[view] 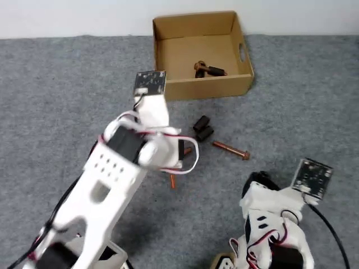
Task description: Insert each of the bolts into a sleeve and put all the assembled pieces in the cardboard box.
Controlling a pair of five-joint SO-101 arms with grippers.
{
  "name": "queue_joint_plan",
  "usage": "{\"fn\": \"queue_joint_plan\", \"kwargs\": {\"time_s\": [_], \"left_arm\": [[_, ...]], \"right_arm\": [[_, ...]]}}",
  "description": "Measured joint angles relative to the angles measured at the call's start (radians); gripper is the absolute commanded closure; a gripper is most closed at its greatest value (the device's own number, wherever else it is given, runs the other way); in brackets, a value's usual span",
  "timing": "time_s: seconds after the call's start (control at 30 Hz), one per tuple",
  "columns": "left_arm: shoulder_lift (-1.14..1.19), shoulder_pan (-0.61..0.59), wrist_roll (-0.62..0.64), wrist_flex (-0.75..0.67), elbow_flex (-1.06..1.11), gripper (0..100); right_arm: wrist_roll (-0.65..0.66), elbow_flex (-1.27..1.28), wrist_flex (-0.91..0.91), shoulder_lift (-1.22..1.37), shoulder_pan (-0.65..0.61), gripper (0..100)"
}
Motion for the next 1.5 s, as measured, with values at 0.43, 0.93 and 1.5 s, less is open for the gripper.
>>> {"fn": "queue_joint_plan", "kwargs": {"time_s": [0.43, 0.93, 1.5], "left_arm": [[-0.554, 0.0, -0.091, -0.384, 0.54, 100], [-1.172, 0.0, -0.097, -0.658, 0.948, 100], [-1.379, 0.0, -0.097, -0.672, 1.037, 100]], "right_arm": [[0.009, 0.0, -0.043, -0.009, -0.341, 99.1], [0.064, 0.002, -0.109, -0.009, -0.606, 99.1], [0.213, 0.064, -0.241, 0.003, -0.736, 99.1]]}}
